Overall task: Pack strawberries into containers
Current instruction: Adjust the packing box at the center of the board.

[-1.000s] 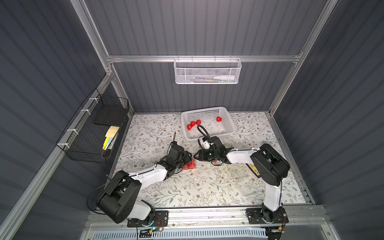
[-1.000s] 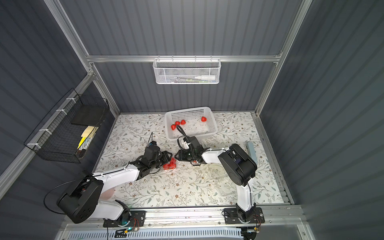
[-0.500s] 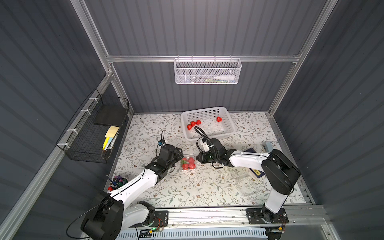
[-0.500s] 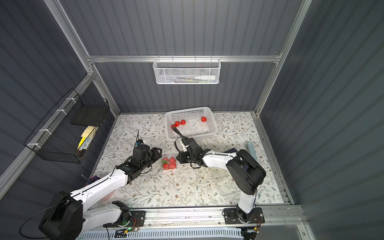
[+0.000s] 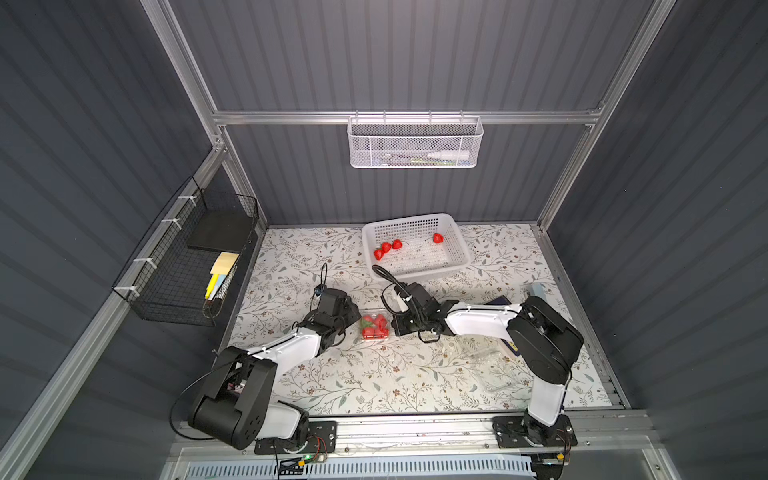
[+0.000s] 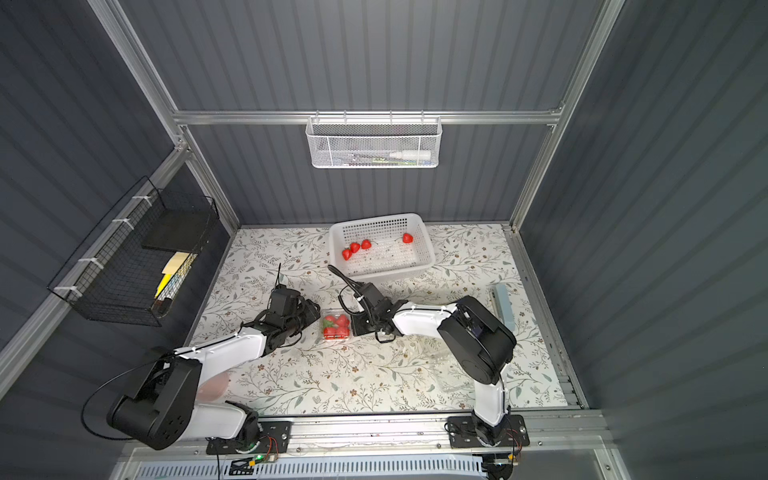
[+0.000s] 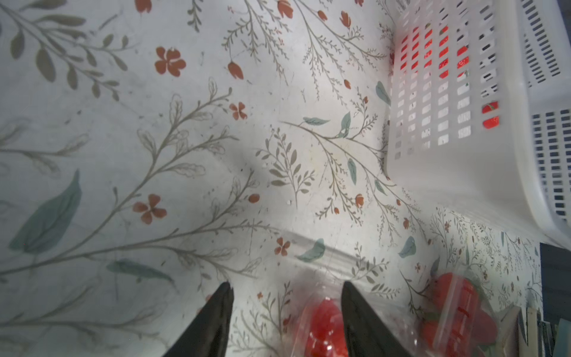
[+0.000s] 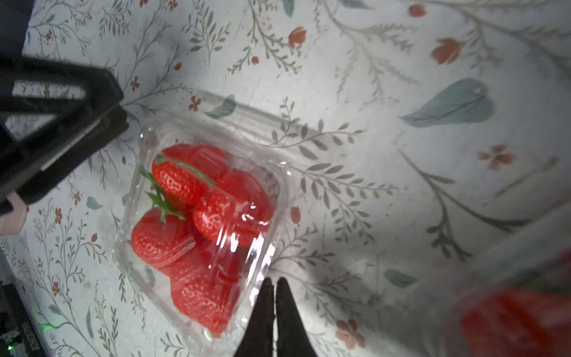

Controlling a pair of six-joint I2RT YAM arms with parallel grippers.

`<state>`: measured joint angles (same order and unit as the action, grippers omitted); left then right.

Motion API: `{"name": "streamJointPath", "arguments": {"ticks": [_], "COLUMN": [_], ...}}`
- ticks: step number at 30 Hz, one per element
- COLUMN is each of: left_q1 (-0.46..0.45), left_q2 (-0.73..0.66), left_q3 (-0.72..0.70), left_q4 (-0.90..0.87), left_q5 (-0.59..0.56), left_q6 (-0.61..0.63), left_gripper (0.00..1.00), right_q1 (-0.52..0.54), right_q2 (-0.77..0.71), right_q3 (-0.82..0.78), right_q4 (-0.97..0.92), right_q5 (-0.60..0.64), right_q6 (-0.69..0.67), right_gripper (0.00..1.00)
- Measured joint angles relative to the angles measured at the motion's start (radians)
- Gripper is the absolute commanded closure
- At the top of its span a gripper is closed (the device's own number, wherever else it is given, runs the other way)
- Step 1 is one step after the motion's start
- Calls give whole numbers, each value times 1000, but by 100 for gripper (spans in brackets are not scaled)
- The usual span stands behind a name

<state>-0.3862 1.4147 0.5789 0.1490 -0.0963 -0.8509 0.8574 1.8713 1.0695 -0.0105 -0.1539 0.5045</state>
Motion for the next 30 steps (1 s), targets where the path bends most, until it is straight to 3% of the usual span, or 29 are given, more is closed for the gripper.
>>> {"name": "streamJointPath", "arguments": {"ticks": [9,14,17,19,22,24,25,28,30], "left_q1": [105,117,117,117,117,117,117,117,117], "left_q2": [122,147,147,147,147,147,147,148,150], "left_q3": [59,77,79,79,78,76,74,68,67], "left_q4": [77,92,97,100,100,100,100,100,107], "left_q5": [87,137,151,154,163,169,172,186,196], "left_q6": [90,154,194,212,226,231,231,231,230], "left_gripper": [45,51,52,52,52,53,53,53,51], "right_q1": [60,-19,-100,-145,-162,-157,-156,-151,-151], "right_q2": [-13,-31,-29,-22,-17,-13,-10,10,26], "right_q3": [-27,-82,-109,-111,-108,-100,-93,-73,-68], "right_q4": [83,143,192,229,261,266,266,290,311], "right_q5": [-97,-151,-213,-248,-277,-291,-295,-322,-343], "right_q6": [-53,4,61,98,130,137,138,146,159], "right_gripper": [88,65,61,62,79,84,82,59,51]}}
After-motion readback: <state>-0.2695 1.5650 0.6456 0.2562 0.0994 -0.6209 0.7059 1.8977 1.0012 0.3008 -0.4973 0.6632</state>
